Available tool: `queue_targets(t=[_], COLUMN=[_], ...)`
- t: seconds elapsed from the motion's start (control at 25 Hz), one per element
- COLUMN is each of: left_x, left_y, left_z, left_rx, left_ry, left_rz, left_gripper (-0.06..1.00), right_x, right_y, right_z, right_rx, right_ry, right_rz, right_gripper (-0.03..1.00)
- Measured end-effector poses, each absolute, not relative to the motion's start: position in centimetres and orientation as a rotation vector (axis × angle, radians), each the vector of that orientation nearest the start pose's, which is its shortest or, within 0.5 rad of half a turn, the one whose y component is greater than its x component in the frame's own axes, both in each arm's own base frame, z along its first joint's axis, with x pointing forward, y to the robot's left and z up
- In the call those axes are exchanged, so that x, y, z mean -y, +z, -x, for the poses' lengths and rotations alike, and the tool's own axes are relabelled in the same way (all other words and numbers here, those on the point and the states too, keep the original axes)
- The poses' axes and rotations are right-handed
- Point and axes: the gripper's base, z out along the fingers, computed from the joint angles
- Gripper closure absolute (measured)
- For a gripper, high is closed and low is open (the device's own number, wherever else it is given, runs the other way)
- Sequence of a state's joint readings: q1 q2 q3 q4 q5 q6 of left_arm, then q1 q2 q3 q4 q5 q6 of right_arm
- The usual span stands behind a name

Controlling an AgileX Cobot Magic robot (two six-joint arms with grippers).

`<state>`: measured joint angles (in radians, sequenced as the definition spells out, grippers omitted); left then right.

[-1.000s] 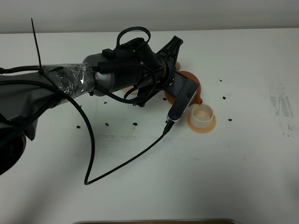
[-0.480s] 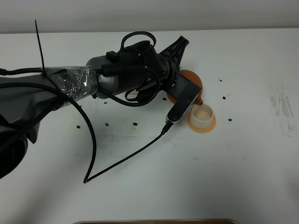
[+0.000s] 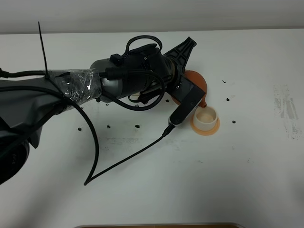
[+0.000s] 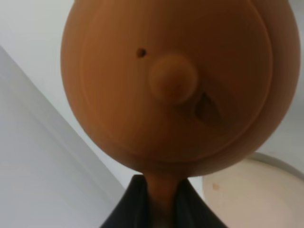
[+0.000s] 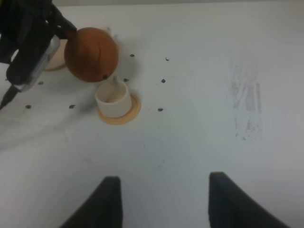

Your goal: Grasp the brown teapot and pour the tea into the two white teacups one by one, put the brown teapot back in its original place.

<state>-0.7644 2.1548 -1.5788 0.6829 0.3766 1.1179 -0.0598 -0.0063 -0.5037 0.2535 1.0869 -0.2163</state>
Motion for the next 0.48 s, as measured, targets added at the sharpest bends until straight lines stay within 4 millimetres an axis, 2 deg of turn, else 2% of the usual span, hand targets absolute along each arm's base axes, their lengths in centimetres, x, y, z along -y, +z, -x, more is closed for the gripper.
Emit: queue_targets(t=[0.48], left_x=[32.21], left_y=[17.63], left_z=[-36.11], left_rx=[-0.765], left_ry=[0.796], left_rz=[-2.336], left_gripper=[0.82], right_x=[-2.07], right_y=[27.83], right_z=[0.76], right_rx=[-2.029], right_ry=[0.132], right_rz=[0.176], right_gripper=[0.53])
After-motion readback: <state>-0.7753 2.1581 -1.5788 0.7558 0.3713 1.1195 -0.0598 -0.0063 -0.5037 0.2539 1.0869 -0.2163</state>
